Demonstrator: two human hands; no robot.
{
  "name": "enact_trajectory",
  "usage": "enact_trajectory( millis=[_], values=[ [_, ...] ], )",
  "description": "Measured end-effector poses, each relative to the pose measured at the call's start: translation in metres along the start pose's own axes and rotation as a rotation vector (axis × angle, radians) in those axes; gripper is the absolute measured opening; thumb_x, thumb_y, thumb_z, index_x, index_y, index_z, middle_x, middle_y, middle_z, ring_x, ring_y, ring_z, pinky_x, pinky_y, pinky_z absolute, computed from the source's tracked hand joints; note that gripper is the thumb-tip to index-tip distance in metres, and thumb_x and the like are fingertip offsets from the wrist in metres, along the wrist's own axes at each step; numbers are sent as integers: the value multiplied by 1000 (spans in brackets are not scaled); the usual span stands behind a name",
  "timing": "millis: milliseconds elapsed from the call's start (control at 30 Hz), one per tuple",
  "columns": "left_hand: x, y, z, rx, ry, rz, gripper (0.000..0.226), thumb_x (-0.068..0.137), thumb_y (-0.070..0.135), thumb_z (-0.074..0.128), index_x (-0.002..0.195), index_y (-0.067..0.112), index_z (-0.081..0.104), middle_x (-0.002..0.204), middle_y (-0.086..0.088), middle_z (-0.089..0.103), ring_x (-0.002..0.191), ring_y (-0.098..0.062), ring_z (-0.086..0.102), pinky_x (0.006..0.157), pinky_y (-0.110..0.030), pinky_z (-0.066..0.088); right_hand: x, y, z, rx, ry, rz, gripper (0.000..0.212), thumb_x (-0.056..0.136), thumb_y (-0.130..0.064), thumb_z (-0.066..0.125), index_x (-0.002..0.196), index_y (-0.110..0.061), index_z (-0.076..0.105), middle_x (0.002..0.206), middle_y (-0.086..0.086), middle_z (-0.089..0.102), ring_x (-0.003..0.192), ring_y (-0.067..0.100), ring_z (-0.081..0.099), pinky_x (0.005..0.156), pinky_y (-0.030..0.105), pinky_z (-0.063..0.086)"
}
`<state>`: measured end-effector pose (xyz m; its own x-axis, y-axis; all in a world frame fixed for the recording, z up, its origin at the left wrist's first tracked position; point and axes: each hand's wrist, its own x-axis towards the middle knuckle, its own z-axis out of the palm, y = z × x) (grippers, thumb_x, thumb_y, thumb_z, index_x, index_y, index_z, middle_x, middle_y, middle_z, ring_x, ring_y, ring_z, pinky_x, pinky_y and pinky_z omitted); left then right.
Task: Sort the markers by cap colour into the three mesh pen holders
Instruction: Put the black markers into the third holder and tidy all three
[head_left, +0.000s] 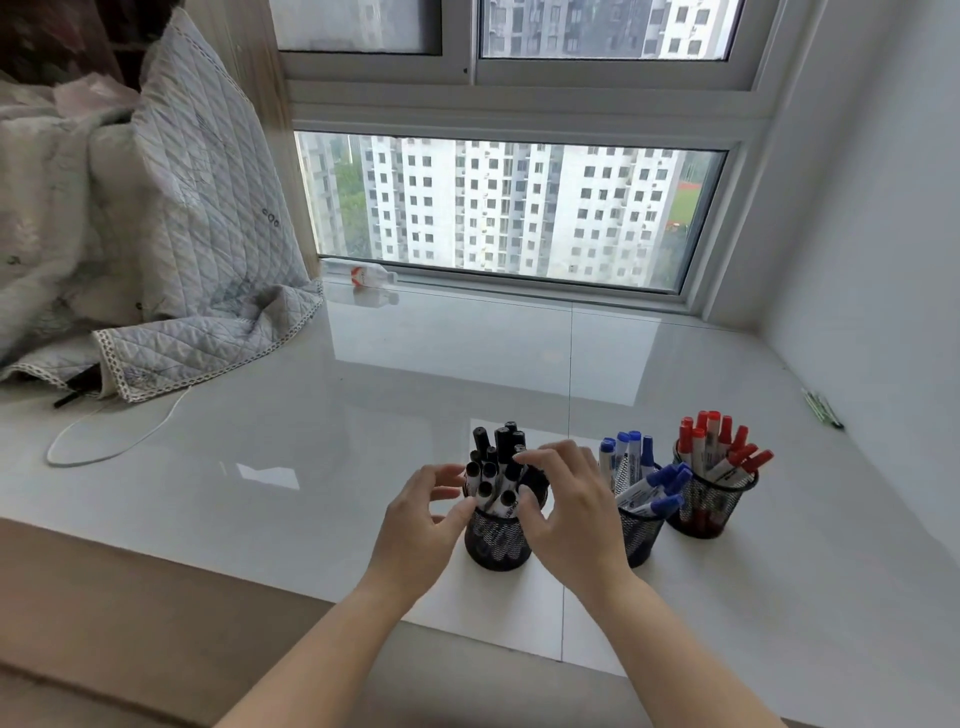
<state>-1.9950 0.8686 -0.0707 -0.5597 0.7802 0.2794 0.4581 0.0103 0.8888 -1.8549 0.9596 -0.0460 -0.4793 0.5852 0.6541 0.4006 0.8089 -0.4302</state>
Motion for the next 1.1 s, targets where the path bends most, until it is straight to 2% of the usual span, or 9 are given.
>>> enact_trajectory(
  millis=[133,233,400,533,633,767,867,967,1100],
  values=[
    [0,2,4,87,28,49,22,82,24,67,92,38,55,96,16,61,89,8,57,70,-19,51,-3,-6,6,-7,-171,123,18,84,-28,59,101,-20,62,77,-9,59,69,10,54,58,22,39],
    [2,2,8,233,-15,106,15,84,26,64,98,33,62,95,16,59,85,4,57,71,-20,49,-8,-5,15,-84,-245,148,19,88,-36,52,101,-25,60,84,-8,64,75,13,59,60,24,36],
    [5,1,12,358,-73,118,24,85,24,60,108,29,63,99,14,54,83,-1,57,75,-24,50,-8,-5,24,-109,-324,201,21,89,-35,49,106,-25,56,101,-7,63,88,17,60,67,27,38],
    [7,4,13,399,-22,128,20,85,30,61,105,28,64,92,15,46,72,1,51,62,-15,41,-5,-3,23,-83,-349,192,21,91,-34,48,107,-24,56,102,-6,62,91,18,59,68,28,39],
    [9,7,11,409,53,142,18,85,33,62,101,24,65,86,13,45,71,-5,50,60,-17,36,-5,-4,15,1,-267,206,15,91,-33,51,99,-22,57,87,-8,63,79,17,60,61,28,38],
    [11,14,4,306,175,158,13,82,29,67,91,19,63,67,9,51,63,-10,50,59,-25,41,1,-3,2,135,-139,281,11,89,-32,55,87,-21,57,64,-13,55,64,12,55,59,31,43],
    [10,20,-2,161,260,141,11,82,27,67,83,30,57,55,10,53,53,-5,49,55,-17,39,8,-2,-6,228,-33,338,13,89,-33,56,81,-23,55,60,-14,54,58,3,52,55,23,39],
    [8,25,-8,51,354,139,20,85,24,63,80,37,49,59,16,58,58,-3,53,54,-8,37,13,-1,-15,326,58,384,13,88,-33,57,77,-28,53,61,-12,56,58,1,53,54,16,38],
    [5,24,-15,-157,498,64,18,90,21,55,80,32,45,64,7,57,56,-4,52,53,-8,38,19,-1,-27,562,202,499,11,88,-24,58,78,-26,56,66,-5,61,59,7,58,56,21,49]
  ],
)
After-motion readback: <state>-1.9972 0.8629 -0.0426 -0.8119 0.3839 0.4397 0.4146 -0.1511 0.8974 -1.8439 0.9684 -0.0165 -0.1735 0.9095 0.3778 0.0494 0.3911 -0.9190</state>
